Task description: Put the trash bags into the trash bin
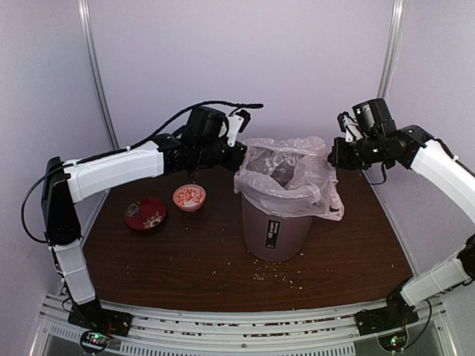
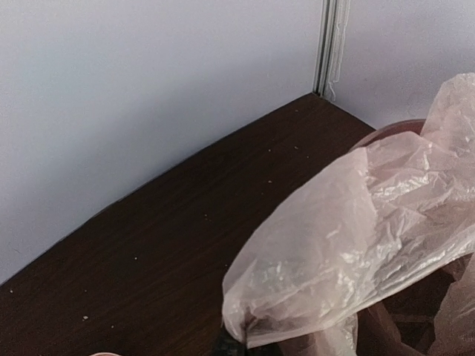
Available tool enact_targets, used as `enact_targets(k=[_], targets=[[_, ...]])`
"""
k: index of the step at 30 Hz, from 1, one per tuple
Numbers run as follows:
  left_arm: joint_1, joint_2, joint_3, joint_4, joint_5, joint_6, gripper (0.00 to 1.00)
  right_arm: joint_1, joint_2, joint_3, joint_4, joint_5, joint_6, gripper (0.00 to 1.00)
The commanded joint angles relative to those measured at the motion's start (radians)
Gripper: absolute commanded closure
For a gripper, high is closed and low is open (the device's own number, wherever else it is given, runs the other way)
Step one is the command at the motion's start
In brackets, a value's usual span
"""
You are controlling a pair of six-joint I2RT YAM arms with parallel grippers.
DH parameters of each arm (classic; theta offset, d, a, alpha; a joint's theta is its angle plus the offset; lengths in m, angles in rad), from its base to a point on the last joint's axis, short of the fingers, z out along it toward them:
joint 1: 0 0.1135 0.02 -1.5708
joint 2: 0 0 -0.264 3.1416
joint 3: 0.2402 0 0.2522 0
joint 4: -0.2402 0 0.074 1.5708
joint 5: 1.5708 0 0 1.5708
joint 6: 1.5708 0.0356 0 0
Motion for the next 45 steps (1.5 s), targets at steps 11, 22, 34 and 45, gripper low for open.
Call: enact_targets(k=[11,22,34,45], targets=[[0.035,0.049,-0.051,0.196,0.339,-0.087,1.00,-0.047,0.132,-0.088,0.227,-0.343,0.048,1.00],[0.032,-0.242,-0.265,0.167,0.435,-0.142,1.00,-0.047,-0.011,-0.131,0.218,-0.532,0.061,1.00],[0.070,-0.350,-0.334,-0.001,0.208,-0.148,1.00,-0.049,0.045,-0.052,0.185,-0.491,0.085,1.00],[0.089,-0.183,-0.319,0.069,0.334,-0.215,1.00,-0.058,0.139,-0.147,0.184,-0.480,0.084,1.00]])
